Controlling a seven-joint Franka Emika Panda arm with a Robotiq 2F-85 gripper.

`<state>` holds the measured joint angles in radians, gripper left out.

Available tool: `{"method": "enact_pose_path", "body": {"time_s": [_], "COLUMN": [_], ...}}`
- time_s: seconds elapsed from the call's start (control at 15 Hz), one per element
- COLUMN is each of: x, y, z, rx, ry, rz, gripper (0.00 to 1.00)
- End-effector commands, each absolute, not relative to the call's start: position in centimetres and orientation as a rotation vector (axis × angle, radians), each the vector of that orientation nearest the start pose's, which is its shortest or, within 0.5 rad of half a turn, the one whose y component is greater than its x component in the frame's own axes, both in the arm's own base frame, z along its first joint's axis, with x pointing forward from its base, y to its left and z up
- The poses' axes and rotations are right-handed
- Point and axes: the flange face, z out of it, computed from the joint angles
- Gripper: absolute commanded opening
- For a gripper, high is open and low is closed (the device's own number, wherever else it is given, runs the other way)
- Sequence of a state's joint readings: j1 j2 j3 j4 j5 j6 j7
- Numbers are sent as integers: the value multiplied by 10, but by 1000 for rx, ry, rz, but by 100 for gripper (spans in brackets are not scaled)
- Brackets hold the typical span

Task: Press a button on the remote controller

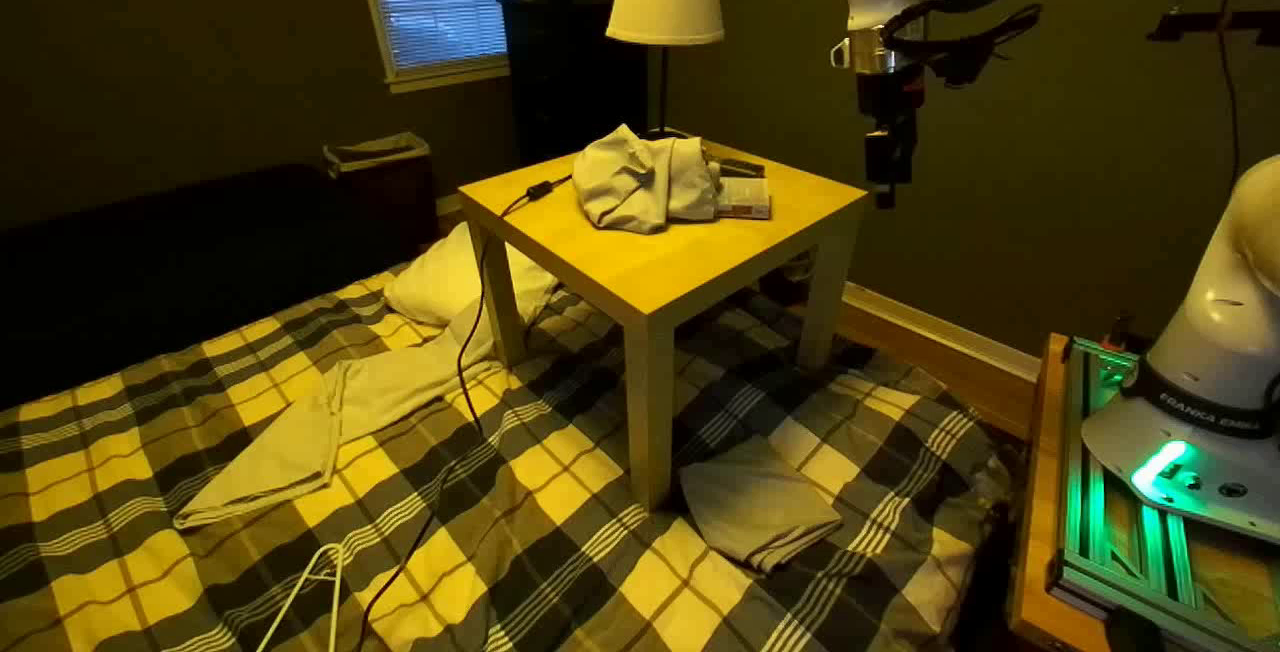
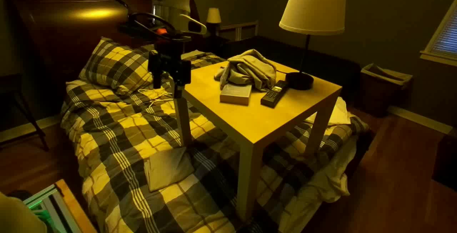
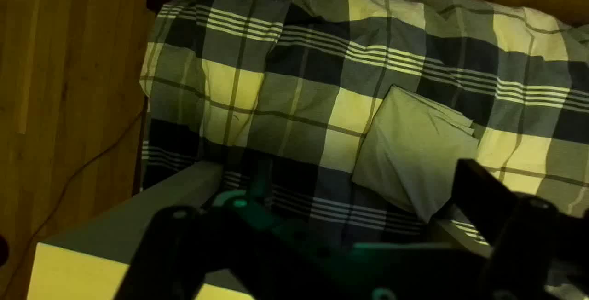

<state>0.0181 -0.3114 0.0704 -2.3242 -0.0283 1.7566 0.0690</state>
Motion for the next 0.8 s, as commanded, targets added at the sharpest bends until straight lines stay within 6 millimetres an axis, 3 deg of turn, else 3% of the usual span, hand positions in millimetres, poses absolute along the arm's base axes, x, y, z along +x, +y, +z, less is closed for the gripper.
{"method": "enact_pose_path", "body": {"time_s": [0.0, 0.53, 0.73], "x": [421, 421, 446], "y": [36, 36, 10], "z": [444, 444, 459], "rx": [-3184, -3184, -3140], "ry": [-35, -35, 25], "rz": [405, 405, 181], "gripper": [100, 100, 100]}}
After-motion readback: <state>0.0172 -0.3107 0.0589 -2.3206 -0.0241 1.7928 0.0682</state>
